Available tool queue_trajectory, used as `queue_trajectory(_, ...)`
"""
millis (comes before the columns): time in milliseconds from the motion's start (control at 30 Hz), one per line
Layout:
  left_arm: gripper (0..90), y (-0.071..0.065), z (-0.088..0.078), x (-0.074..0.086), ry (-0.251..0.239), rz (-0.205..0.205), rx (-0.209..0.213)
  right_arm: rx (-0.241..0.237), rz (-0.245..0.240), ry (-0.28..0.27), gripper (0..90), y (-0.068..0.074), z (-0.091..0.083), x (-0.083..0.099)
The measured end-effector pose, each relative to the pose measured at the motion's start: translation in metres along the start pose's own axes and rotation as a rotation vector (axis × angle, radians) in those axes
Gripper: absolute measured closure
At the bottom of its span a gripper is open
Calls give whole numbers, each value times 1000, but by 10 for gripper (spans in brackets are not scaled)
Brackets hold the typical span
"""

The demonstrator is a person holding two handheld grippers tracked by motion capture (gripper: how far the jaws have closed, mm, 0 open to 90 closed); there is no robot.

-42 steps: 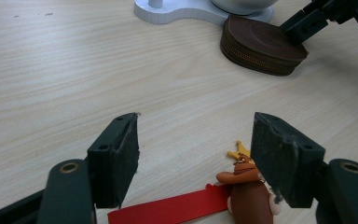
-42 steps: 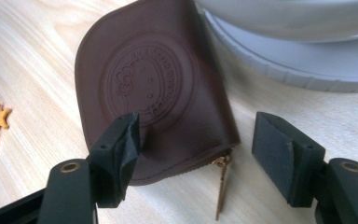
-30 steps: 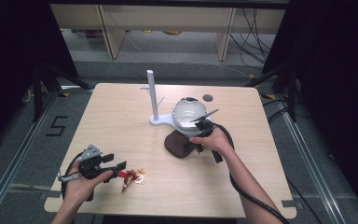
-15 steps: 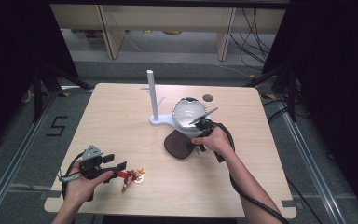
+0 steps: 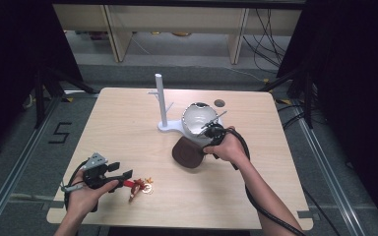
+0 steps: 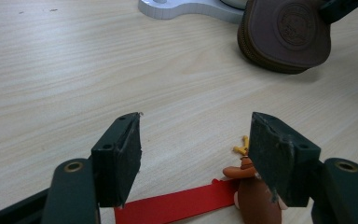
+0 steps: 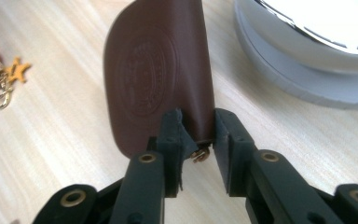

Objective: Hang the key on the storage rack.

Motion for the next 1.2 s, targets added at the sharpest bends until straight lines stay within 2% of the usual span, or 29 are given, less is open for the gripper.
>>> queue_trajectory(100, 340, 0, 0, 0, -4, -1, 7, 48, -54, 35, 746, 5, -6, 0)
queue_trajectory(133, 340, 0, 0, 0, -4, -1, 7, 48, -54, 35, 746, 5, -6, 0)
queue_trajectory(300, 340, 0, 0, 0, -1, 2, 2, 72, -119, 42, 753, 8, -14, 1)
queue_trajectory(500, 341, -1, 1, 0, -7, -3, 7, 75, -124, 48, 753, 11, -21, 4)
queue_trajectory(633, 341, -1, 0, -1, -7, 1, 5, 94, -133, 40, 753, 14, -32, 5)
queue_trajectory(700, 341, -1, 0, -1, -5, 3, 9, 105, -107, 40, 753, 17, -37, 6)
queue_trajectory(733, 341, -1, 0, -1, -6, 0, 8, 107, -131, 38, 753, 16, -39, 6)
queue_trajectory(833, 341, -1, 0, -1, -4, 2, 1, 117, -140, 39, 753, 16, -45, 7)
queue_trajectory(967, 341, -1, 0, -1, -6, 1, 8, 129, -139, 32, 752, 13, -53, 9)
queue_trajectory(1000, 341, -1, 0, -1, -6, 0, 4, 132, -123, 31, 753, 14, -54, 10)
queue_trajectory(1067, 341, 0, 0, -2, -7, 0, 7, 135, -139, 34, 752, 12, -55, 9)
queue_trajectory(1100, 341, 0, -1, -2, -9, 0, 5, 141, -120, 38, 752, 10, -57, 11)
queue_trajectory(1200, 341, 1, -1, -2, -9, -1, 5, 148, -138, 48, 752, 7, -60, 12)
Point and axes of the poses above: each handheld gripper's, and its own axes: z roughly forward along the jaws, x roughly out of its underside, y roughly to its left, the point moved 6 cm from there along z, roughly forward along the jaws, and after that the axes turned 14 degrees about -x, right-handed, at the moved point
